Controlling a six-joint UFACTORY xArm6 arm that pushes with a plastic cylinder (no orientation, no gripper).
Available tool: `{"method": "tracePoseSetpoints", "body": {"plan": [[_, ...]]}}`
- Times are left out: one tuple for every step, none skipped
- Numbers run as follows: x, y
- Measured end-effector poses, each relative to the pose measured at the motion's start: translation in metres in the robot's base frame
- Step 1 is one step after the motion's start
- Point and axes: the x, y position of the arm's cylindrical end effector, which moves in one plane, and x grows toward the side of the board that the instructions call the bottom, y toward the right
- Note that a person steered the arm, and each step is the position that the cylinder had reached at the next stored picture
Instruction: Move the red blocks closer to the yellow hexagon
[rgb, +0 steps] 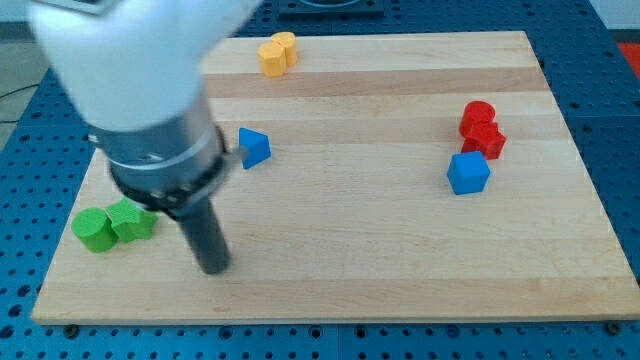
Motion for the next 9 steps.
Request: {"method": "tracePoseSetpoints", "body": {"plan": [[-0.061, -0.003], [-0.099, -0.006], [-0.147, 0.003], [-0.125, 0.042], [-0.106, 0.078], [-0.135, 0.066], [-0.142, 0.094], [-0.094, 0.112], [-0.082, 0.141]]}}
